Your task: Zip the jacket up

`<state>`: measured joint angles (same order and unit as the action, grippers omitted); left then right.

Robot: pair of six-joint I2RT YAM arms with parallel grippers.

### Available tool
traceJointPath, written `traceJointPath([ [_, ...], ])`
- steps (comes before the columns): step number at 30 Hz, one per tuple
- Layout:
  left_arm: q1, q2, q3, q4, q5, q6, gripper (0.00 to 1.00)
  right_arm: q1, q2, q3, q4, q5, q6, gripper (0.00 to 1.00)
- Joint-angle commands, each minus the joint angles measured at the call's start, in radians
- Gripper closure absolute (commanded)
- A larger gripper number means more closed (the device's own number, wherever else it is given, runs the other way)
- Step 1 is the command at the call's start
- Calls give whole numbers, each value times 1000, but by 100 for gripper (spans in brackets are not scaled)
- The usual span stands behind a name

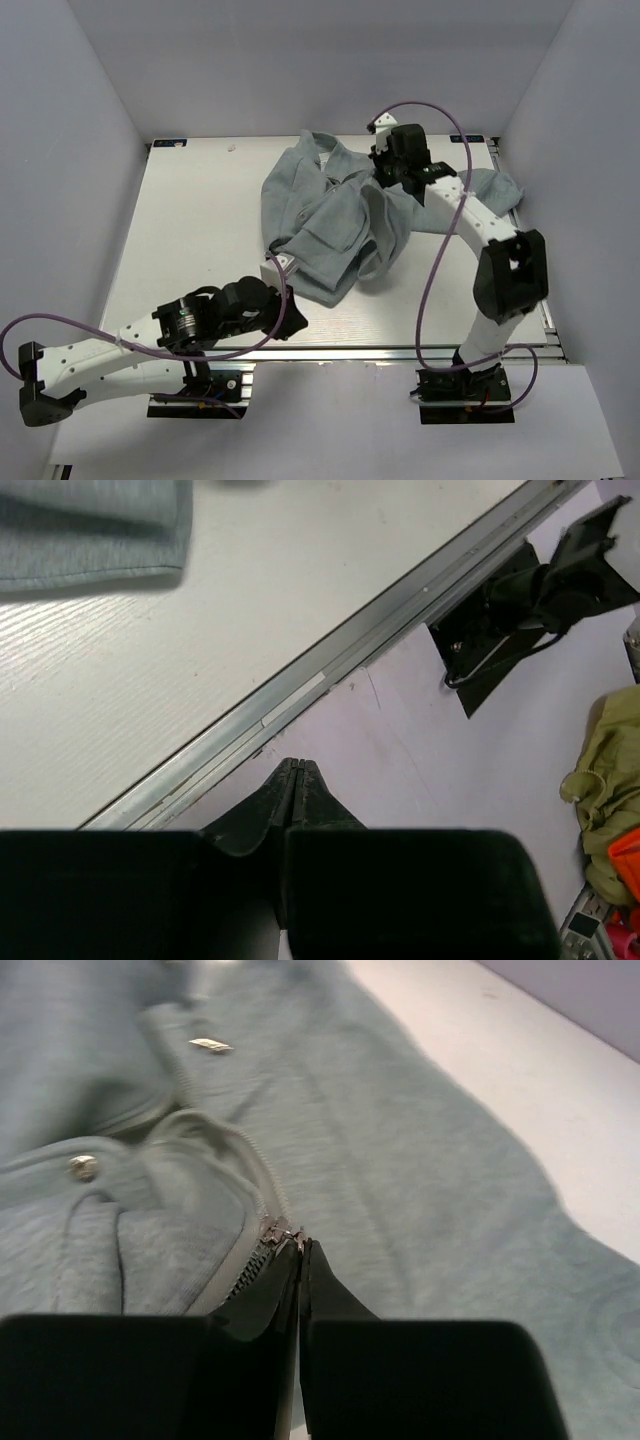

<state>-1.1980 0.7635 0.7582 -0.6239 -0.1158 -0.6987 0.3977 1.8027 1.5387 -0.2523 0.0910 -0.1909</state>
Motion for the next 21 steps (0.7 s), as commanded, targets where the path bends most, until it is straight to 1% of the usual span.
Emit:
traceJointPath([
  [1, 2, 36, -8, 24, -45, -59, 100, 23, -178, -103, 85, -210, 26, 100],
  [2, 2, 52, -4, 35, -60, -68, 100, 23, -207, -135, 85, -293, 39, 100],
  [3, 2, 60, -2, 53, -91, -70, 100, 26, -239, -202, 94, -327, 57, 100],
  [4, 3, 65, -3, 59, -113, -77, 82, 30, -303, -238, 99, -362, 77, 100],
  [5, 2, 68, -8, 70, -139, -93, 66, 32, -331, -273, 99, -441, 114, 100],
  [6, 2, 69, -17, 94, -192, -102, 54, 35, -386, -343, 107, -489, 134, 100],
  [8, 3, 74, -39, 98, -252, -146, 38, 62, -436, -414, 99, -586, 157, 100],
  [9, 3, 74, -42, 78, -281, -166, 30, 79, -457, -452, 99, -591, 165, 100],
  [10, 5, 76, -39, 67, -339, -185, 25, 117, -491, -516, 82, -580, 172, 100],
  [11, 6, 77, -36, 53, -370, -221, 10, 133, -499, -543, 65, -545, 177, 100],
  [12, 9, 80, -33, 29, -395, -240, 2, 147, -508, -567, 47, -525, 180, 100],
  [14, 34, 85, -28, 26, -432, -272, 2, 174, -506, -633, 21, -482, 183, 100],
  [15, 44, 95, -28, 32, -433, -274, 2, 181, -502, -655, 18, -476, 183, 100],
  [18, 132, 126, -20, 56, -404, -282, 2, 211, -490, -718, 21, -445, 235, 100],
  [19, 217, 158, -19, 67, -339, -265, 2, 226, -490, -732, 28, -439, 241, 100],
  [20, 269, 175, -19, 87, -296, -256, 2, 231, -491, -752, 45, -426, 248, 100],
  [21, 370, 218, -20, 136, -253, -222, 2, 237, -499, -759, 54, -419, 252, 100],
])
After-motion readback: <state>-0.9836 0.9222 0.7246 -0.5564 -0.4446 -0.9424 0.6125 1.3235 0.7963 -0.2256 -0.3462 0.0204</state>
